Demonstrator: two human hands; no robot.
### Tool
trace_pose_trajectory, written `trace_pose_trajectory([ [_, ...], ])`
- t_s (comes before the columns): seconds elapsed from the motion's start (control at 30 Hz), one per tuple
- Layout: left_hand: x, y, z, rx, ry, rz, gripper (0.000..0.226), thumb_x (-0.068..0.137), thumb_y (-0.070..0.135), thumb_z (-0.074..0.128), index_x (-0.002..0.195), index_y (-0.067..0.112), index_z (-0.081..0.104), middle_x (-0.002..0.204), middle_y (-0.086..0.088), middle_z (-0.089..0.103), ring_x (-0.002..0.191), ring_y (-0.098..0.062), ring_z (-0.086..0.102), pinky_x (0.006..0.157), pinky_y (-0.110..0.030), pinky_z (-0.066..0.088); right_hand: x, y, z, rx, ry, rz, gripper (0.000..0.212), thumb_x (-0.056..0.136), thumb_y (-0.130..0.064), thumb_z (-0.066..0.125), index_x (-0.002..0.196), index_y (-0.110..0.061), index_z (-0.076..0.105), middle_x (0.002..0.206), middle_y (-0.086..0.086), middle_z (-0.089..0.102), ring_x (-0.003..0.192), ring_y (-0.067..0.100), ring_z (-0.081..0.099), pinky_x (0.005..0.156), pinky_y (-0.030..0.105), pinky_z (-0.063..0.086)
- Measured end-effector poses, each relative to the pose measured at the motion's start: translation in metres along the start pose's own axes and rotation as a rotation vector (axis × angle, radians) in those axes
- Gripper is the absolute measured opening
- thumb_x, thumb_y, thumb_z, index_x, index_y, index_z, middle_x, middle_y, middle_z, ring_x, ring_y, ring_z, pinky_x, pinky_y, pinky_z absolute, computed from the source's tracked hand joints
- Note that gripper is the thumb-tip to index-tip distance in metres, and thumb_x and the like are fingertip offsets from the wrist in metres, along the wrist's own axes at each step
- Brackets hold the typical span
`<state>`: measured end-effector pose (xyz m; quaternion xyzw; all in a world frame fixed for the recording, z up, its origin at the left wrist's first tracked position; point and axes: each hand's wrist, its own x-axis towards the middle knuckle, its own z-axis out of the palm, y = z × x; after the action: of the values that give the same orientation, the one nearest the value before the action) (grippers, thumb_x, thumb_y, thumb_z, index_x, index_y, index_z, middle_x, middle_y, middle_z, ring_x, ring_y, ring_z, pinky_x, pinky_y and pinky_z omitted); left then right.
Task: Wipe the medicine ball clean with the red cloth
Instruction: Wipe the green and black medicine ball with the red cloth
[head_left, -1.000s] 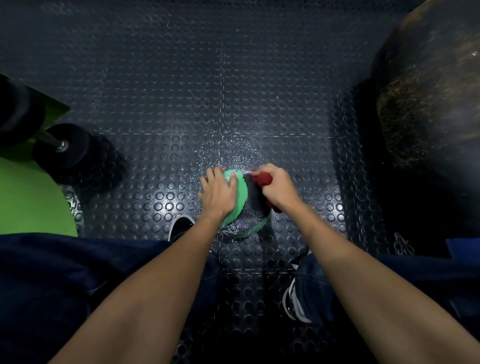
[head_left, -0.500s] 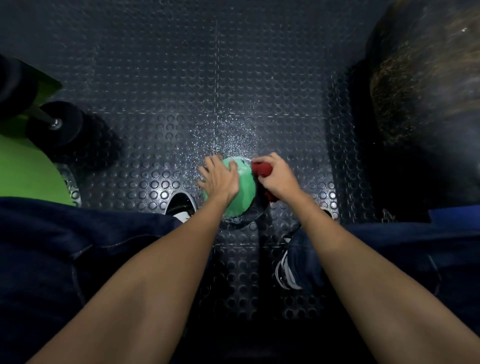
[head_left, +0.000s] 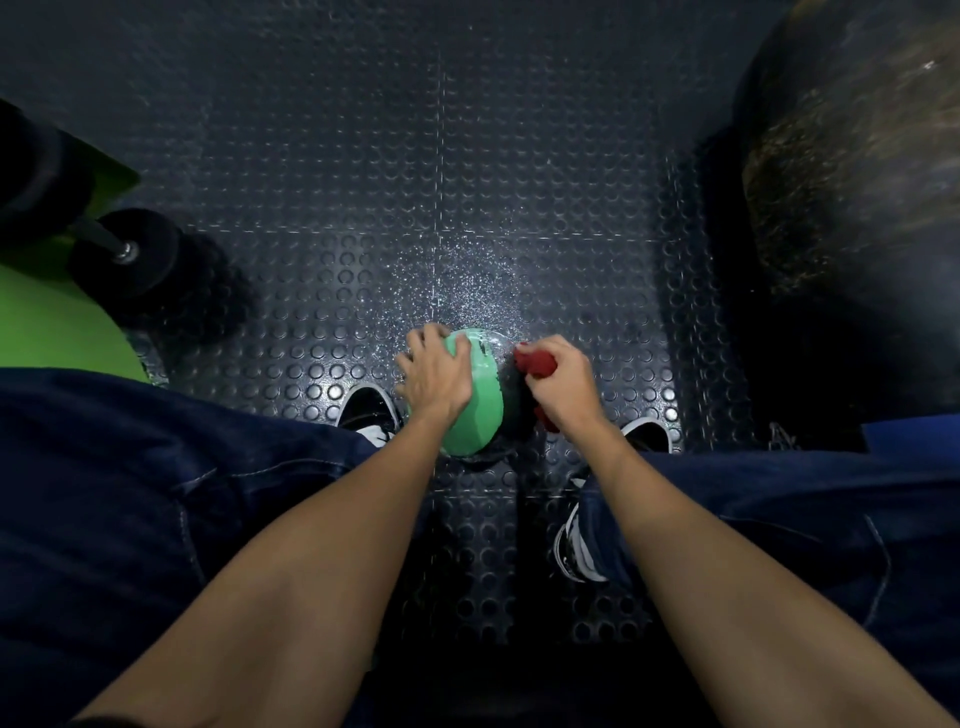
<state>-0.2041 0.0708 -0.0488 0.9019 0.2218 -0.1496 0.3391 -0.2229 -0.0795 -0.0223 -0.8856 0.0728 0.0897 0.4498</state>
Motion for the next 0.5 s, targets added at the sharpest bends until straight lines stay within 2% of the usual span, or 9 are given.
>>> trace_pose_trajectory([
  [0.1,0.006,-0.001,-0.002,-0.030,0.003,-0.019,0.032,0.102,0.046,0.039,0.121,0.020,0.046,0.134,-0.002,0.042,0.122,-0.026,0.040,0.103,-0.053,0.033,0.005,-0.006,0.001,-0.089,-0.092,-0.155,0.036,0.070,0.005,0.070,0.100,-0.014,0.073,0.103,-0.003,0.063,0.101,0.017,0.055,0.097,0.030,0.043],
  [0.23,0.010,-0.008,-0.002,-0.053,0.014,-0.021,0.029,0.100,0.047,0.039,0.114,0.022,0.045,0.129,0.001,0.043,0.120,-0.025,0.041,0.101,-0.053,0.034,0.019,-0.006,-0.006,-0.093,-0.108,-0.076,0.038,0.073,0.011,0.066,0.103,-0.011,0.071,0.105,-0.004,0.063,0.106,0.014,0.054,0.105,0.033,0.040],
  [0.33,0.013,-0.010,-0.001,-0.056,0.009,-0.028,0.030,0.100,0.048,0.039,0.115,0.023,0.045,0.130,0.000,0.044,0.121,-0.025,0.041,0.103,-0.056,0.038,0.022,-0.007,-0.004,-0.187,-0.192,-0.188,0.039,0.074,0.010,0.067,0.104,-0.015,0.071,0.108,-0.005,0.062,0.105,0.012,0.051,0.102,0.026,0.037],
  [0.43,0.017,-0.006,-0.003,-0.041,-0.016,-0.038,0.031,0.101,0.049,0.038,0.116,0.022,0.045,0.131,0.000,0.043,0.122,-0.025,0.040,0.104,-0.056,0.034,0.027,-0.008,-0.002,-0.146,-0.135,-0.154,0.041,0.072,0.013,0.065,0.102,-0.014,0.072,0.106,-0.005,0.063,0.103,0.012,0.052,0.102,0.034,0.040],
  [0.5,0.020,-0.003,-0.003,-0.025,-0.023,-0.055,0.031,0.100,0.050,0.038,0.115,0.023,0.044,0.130,0.000,0.044,0.122,-0.025,0.039,0.102,-0.055,0.033,0.028,-0.010,-0.002,-0.160,-0.142,-0.196,0.038,0.071,0.010,0.067,0.100,-0.014,0.072,0.103,-0.007,0.063,0.100,0.012,0.052,0.098,0.035,0.042],
])
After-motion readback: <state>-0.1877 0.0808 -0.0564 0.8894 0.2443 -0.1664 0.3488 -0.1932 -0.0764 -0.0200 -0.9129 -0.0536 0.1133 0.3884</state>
